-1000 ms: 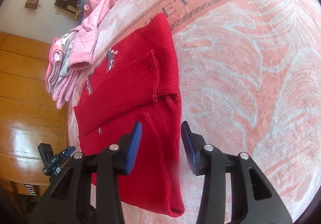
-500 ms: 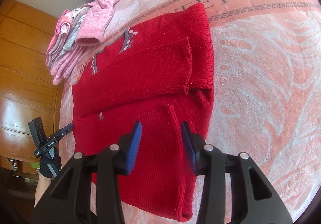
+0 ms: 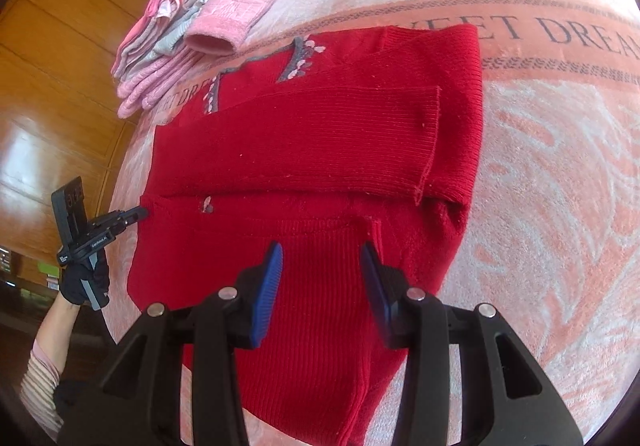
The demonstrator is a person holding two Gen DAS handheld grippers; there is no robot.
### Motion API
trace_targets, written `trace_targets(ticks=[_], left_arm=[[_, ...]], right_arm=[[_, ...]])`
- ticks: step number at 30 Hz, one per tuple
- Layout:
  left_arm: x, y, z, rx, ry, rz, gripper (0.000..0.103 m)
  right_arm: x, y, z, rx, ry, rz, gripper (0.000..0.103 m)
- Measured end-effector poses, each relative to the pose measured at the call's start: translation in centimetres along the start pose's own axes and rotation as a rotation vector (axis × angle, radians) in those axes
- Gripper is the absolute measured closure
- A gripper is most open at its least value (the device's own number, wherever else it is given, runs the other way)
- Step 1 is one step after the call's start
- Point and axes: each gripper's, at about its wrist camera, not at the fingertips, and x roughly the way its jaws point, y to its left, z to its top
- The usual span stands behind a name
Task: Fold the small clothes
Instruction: 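Lay the folded hem over the collar with both tools, release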
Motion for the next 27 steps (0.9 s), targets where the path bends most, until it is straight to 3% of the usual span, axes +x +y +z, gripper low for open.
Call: trace_targets(ticks=[7,12,17,19,20,21,23,27], left_arm=[[0.9,0.8,0.1,-0.04,0.015,0.029,0.094],[1.8,-0.1,0.2,-0.02,0.028,0.04,0.076],[2.1,-0.5,0.2,-0.003,0.022,0.06,0.076],[2.1,-0.4,0.1,-0.001,0.015,0.061,0.085],[2.0,-0.3,0.1,-0.003,0.012,0.062,0.09],[1.9,-0.2,0.1,-0.008,0.008,0.061,0.092],[1.5,-0.1,0.1,-0.023,-0.009,0.06,0.099],[0.0,0.1,0.1,-0.06,-0.057,0.021,0.099]], right_arm=[[1.7,-0.5,0.7,-0.009,0.026,-0.065,0.062],[2.3,-1.0,1.3,-0.015,0.02,-0.116,0.062],[3.5,-0.4,1.2,-0.062,0.052,-0.126,0.062],[3.6,0.1,1.1,-0.108,0.055,-0.148,0.069],[3.6,0.3,1.0,-0.125,0.054,-0.16,0.086],[3.6,0.4,0.9,-0.133,0.048,-0.162,0.096],[3.1,0.6,0.6,-0.137,0.024,-0.153,0.097],[1.4,0.9,0.2,-0.134,-0.009,-0.089,0.098]])
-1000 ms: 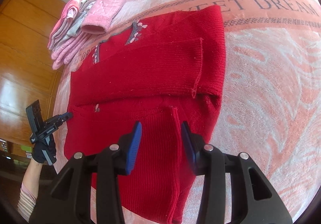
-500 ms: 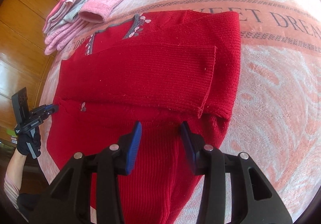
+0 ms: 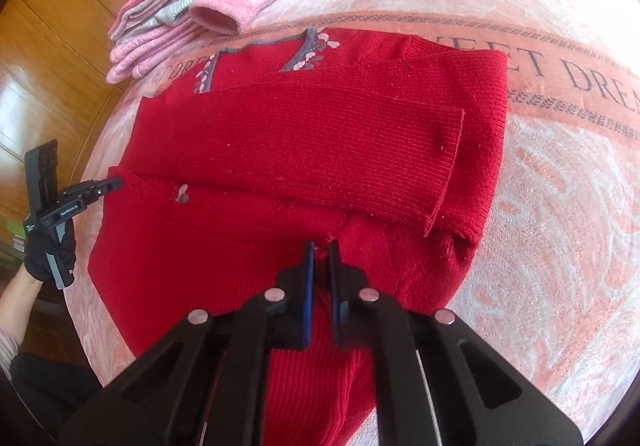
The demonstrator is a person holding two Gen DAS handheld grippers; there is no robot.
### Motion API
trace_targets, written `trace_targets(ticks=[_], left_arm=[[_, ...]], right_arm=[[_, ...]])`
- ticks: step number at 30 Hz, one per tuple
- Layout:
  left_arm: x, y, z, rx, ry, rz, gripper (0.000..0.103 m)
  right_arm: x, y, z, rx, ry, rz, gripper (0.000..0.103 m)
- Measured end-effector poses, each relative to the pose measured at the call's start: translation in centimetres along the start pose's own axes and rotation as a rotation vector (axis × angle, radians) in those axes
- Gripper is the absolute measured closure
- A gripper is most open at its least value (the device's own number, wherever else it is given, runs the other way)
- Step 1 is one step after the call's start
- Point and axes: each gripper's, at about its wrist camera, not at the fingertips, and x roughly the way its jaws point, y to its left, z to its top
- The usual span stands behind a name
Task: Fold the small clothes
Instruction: 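Lay the folded hem over the collar with both tools, release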
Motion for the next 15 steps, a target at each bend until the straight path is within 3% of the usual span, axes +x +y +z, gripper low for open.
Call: trace_targets(ticks=[7,15], left_arm=[[-2.7,-0.4,0.4,-0.044,-0.084,-0.045,0.099],[-5.8,-0.6,2.9,-0.107,-0.214,-0.071,0.099]], right_arm=[[-4.2,-0.8,-0.2,0.045,-0.09,0.085,0.098],[-7.7,-1.2,0.8,0.074,-0.187,0.119,0.098]])
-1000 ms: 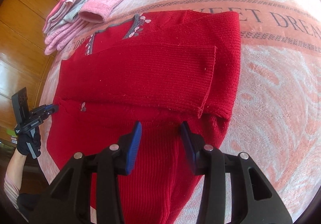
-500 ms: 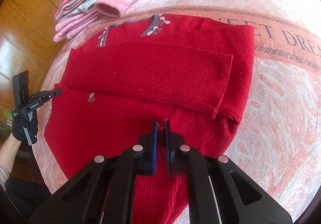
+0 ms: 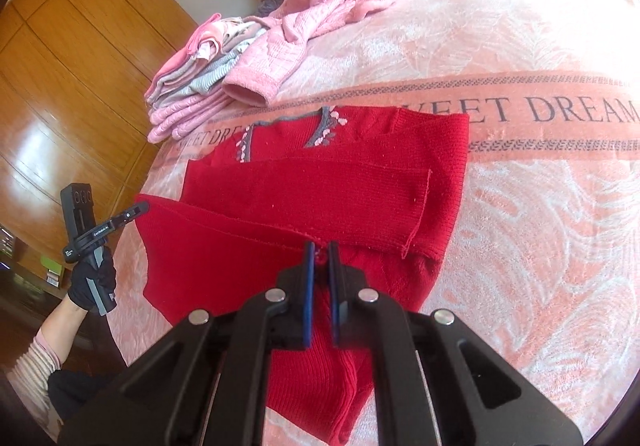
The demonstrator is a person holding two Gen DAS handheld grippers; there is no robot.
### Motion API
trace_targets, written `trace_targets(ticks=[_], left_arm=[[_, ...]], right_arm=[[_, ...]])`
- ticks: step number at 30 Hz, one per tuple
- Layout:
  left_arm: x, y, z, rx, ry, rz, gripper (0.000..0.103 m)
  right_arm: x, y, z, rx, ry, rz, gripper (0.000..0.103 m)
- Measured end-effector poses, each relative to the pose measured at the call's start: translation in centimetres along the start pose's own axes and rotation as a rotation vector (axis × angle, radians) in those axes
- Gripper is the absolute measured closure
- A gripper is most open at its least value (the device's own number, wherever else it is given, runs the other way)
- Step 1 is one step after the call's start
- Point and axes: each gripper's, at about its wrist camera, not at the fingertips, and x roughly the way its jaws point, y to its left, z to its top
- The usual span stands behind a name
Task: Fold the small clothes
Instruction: 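Lay the folded hem over the collar with both tools, release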
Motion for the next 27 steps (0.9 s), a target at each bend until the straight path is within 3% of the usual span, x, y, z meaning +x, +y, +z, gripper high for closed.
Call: trace_targets(ticks=[6,11,18,27], left_arm=[[0.2,-0.2,4.6,-0.015,-0.093,0.026,0.099],[2.7,0.7,8.5,-0.026,-0.127,0.069,0.099],[9.9,3.6,10.1,-0.031,-0.051,0.156,0.099],[17.3,6.6,8.0,-0.037,0.067,0.248,0.095]], right_arm=[[-1.3,0.1,4.3,0.021,-0.1,-0.028,0.098],[0.0,-0.9,8.9,0.058,-0.159,-0.053,0.098],[6.4,-4.6,12.8,0.13,-0.128,-0.139,0.099],[14.6,-8.5,11.5,0.176,-0.016,-0.264,0.098]])
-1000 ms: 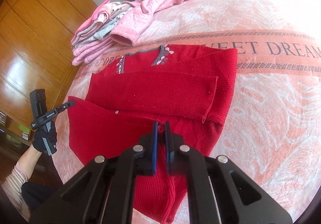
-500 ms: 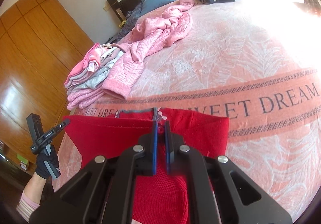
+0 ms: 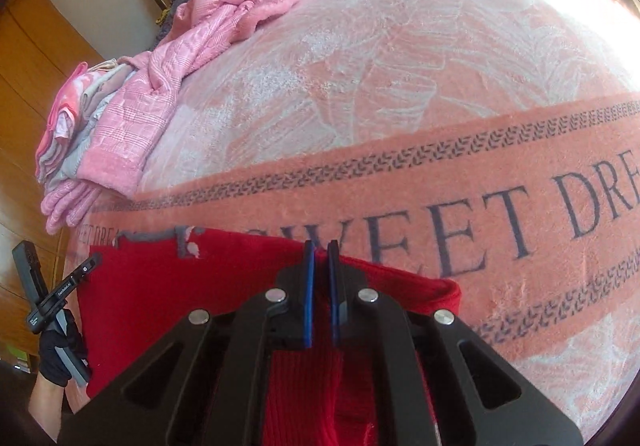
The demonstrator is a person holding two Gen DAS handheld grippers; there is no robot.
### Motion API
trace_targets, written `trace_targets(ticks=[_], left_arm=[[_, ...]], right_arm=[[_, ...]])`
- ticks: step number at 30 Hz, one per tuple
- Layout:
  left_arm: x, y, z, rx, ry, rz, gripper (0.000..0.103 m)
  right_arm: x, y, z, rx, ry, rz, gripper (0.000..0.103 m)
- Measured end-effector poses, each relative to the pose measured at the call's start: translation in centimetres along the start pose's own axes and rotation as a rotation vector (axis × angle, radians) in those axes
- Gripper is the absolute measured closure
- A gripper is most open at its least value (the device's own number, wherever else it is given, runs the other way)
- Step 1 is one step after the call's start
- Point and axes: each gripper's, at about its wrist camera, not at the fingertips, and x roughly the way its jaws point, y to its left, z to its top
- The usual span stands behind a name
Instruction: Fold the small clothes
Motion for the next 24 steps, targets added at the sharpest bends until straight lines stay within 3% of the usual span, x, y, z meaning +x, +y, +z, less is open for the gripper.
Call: trace_targets(ticks=[4,5,9,12,18,24], left_arm=[[-0.6,0.6,0.0,-0.054,-0.001,-0.012,0.094],[-1.2,0.7,0.1,-0.06,-0.01,0.003,0.093],[-6.0,0.8,0.2,-0.071,-0.091,0.054,0.086],[-10.6,-0.3,-0.8,-0.031,-0.118,0.051,0.068],[-16.3,-3.2,-6.5,0.015,-0.011,-0.012,0.059],[-15.6,-3.7,-11.8,-0.056,0.079,-0.068,0.055]], right_arm=[[0.1,-0.4,-0.4,0.026,-0.008,0.005,0.097],[-0.4,-0.3,-0.3,0.024,-0.009,0.005,0.091],[-4.8,0.3,-0.3,-0.006,-0.025,-0.003,0.084],[-9.3,0.4,-1.7,-0.001,-0.006,0.076,0.077],[-13.8,0.6,-9.3,-0.071,0.122,0.121,0.068],[-11.9,-0.8,-16.0,-0.015,0.208,0.19,0.067]])
